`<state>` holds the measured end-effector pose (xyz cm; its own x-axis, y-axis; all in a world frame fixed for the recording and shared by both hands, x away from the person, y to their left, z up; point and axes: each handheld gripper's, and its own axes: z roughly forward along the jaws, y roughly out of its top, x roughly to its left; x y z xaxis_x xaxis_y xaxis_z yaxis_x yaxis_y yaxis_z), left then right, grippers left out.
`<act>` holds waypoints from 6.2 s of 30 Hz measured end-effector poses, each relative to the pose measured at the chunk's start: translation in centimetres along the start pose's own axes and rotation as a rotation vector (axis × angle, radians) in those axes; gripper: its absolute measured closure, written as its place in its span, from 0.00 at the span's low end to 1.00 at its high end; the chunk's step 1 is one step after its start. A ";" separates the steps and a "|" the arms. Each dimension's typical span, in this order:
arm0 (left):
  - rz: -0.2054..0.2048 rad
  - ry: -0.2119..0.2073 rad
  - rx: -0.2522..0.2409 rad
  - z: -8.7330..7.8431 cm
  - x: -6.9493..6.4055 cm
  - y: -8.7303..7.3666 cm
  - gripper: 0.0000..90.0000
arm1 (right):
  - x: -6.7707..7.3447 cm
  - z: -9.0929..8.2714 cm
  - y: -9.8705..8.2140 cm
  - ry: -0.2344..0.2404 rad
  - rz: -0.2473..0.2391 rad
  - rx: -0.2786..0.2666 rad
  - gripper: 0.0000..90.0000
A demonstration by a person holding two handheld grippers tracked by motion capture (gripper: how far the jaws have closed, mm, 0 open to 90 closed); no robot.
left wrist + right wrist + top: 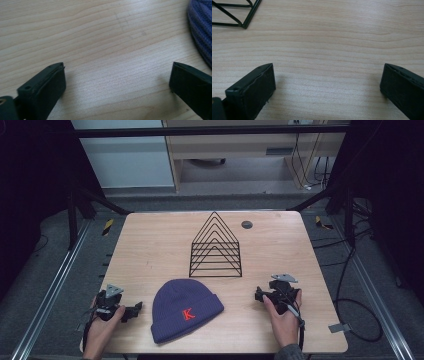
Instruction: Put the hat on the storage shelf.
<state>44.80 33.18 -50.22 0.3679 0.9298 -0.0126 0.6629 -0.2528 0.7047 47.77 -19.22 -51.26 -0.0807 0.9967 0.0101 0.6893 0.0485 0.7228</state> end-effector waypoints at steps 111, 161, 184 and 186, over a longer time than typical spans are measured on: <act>0.546 -0.223 -0.345 -17.3 -10.3 18.6 0.89 | 16.2 -7.1 9.0 0.771 -0.624 -0.200 0.72; 0.497 -0.314 -0.449 -5.6 -14.3 35.3 0.88 | 3.0 -8.0 20.3 0.448 -0.495 -0.283 0.88; 0.491 -0.293 -0.378 -2.4 -14.8 33.7 0.87 | 2.9 -7.2 17.9 0.429 -0.535 -0.202 0.87; 0.485 -0.294 -0.370 -2.2 -14.6 33.4 0.87 | 3.0 -7.0 17.8 0.430 -0.537 -0.192 0.87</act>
<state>60.17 11.73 -24.95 0.7642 0.6094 0.2113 0.1301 -0.4665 0.8749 54.79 -15.87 -33.53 -0.6772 0.7227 -0.1383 0.3390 0.4732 0.8131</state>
